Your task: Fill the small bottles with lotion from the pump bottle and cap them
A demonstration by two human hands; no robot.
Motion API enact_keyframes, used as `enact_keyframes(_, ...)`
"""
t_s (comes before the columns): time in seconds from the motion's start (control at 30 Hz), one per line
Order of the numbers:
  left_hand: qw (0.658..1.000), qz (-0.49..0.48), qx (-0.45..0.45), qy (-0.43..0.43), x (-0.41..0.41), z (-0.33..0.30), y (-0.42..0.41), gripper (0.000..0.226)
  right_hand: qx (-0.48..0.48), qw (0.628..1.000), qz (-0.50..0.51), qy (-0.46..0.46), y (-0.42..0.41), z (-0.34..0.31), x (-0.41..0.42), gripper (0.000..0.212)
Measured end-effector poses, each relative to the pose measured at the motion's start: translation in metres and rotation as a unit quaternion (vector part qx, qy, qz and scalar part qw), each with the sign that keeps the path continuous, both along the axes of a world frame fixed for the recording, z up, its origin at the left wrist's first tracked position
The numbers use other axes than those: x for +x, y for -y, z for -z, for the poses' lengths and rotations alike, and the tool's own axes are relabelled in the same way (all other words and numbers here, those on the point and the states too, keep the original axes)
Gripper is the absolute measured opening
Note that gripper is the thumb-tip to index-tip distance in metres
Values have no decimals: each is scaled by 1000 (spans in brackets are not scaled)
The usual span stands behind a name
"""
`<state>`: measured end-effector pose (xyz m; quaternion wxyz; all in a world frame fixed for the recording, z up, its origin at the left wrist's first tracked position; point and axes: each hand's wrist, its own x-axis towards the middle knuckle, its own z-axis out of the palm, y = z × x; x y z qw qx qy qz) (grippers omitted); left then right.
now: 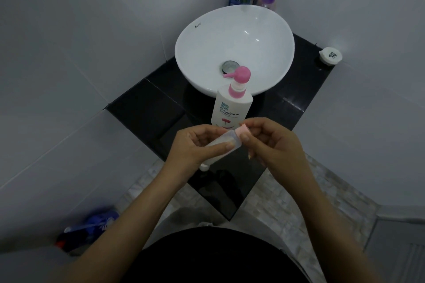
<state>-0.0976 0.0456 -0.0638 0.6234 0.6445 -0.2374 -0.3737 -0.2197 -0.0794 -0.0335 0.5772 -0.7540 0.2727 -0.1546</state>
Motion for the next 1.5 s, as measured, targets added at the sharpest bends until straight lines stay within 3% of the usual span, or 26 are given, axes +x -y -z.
enact_keyframes(0.23, 997, -12, 37, 71, 4, 5, 5, 39, -88, 995, 12, -49, 4, 11, -2, 18)
enact_keyframes(0.47, 992, -65, 88, 67, 18, 16, 1, 17, -215, 965, -25, -150, 0, 51, -1, 15)
enact_keyframes(0.9, 990, -49, 112, 69, 21, 31, -7, 13, -222, 933, -112, -260, -10, 103, 3, 24)
enact_keyframes(1.27, 990, -41, 119, 59, 22, 38, -9, 14, -269, 921, -101, -263, -11, 107, -3, 32)
enact_keyframes(1.5, 989, -14, 126, 78, 18, 43, -10, 12, -249, 933, -31, -259, -14, 102, -12, 42)
